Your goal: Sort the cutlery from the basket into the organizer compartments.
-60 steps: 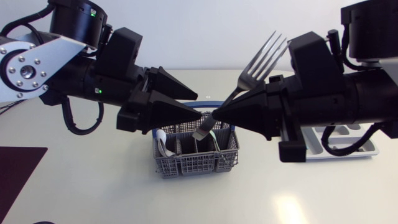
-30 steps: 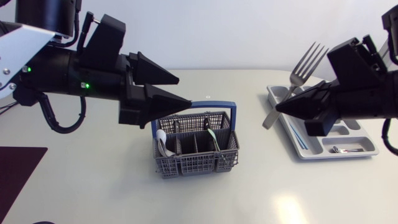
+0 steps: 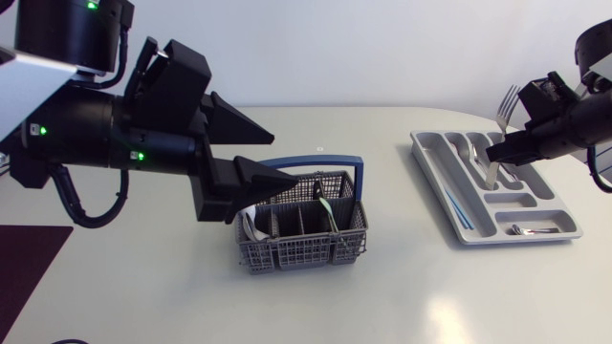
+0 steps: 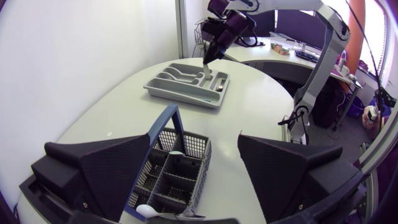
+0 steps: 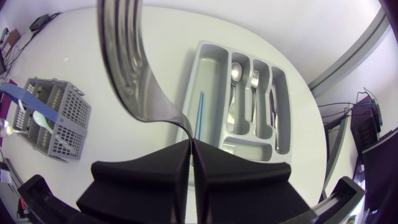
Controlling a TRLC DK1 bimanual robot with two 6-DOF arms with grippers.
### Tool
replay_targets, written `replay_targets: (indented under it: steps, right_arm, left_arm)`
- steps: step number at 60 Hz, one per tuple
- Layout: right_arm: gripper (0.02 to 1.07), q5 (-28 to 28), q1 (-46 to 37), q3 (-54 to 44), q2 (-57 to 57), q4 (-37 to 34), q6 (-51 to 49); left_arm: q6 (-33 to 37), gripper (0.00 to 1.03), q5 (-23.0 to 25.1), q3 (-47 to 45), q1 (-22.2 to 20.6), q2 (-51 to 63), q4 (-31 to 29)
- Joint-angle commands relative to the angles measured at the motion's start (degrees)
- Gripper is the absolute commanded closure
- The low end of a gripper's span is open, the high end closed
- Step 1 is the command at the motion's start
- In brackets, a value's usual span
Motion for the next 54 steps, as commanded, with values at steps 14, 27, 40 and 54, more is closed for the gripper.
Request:
replay_targets:
  steps: [14,27,40,54]
  right_arm:
    - [1.02,8.8,-3.0,11.6,16.2,2.9,1.9]
    - [1.02,14.4,-4.2,24.3,29.4,-0.4,4.9]
    - [1.02,16.8,-6.7,35.7,40.0,-4.2,6.2]
    - [1.02,17.1,-7.6,40.3,45.7,-5.8,7.4]
  left_arm:
    - [1.6,0.06,-4.2,-1.9,-3.4,-0.9,-0.7]
    - [2.4,0.06,-5.9,-2.6,-4.5,-0.8,-0.7]
    - [2.6,0.06,-6.3,-2.8,-5.0,-0.8,-0.7]
    - [2.6,0.06,-6.3,-3.0,-5.5,-0.7,-0.6]
